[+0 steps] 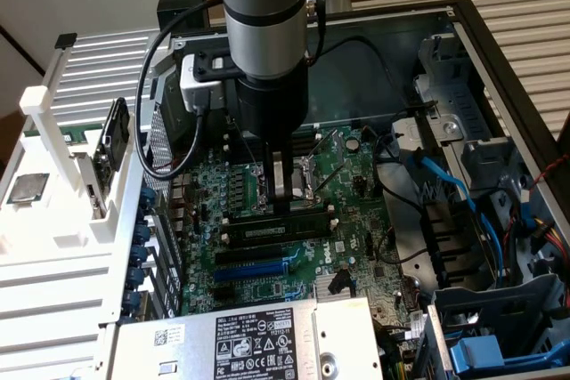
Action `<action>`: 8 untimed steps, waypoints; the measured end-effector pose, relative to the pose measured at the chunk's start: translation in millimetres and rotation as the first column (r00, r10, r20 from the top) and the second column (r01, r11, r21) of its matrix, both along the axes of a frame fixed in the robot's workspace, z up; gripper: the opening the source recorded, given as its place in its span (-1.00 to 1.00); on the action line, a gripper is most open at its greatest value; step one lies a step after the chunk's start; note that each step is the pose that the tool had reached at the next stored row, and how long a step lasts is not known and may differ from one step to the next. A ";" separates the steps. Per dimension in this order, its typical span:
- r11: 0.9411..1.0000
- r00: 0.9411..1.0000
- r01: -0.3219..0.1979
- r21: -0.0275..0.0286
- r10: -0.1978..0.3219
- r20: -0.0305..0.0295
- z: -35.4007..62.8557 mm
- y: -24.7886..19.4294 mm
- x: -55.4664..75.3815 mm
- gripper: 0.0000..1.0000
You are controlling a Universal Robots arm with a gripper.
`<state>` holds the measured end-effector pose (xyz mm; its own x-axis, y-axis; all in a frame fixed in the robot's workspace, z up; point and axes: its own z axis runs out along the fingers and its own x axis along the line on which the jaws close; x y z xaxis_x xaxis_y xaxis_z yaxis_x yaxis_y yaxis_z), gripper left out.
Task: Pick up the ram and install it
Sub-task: 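Press down the ram until it locks into place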
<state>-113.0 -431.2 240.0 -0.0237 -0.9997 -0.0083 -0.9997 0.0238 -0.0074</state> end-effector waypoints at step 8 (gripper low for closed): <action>1.000 1.000 0.000 -0.005 0.000 -0.001 -1.2 0.8 0.1 -0.79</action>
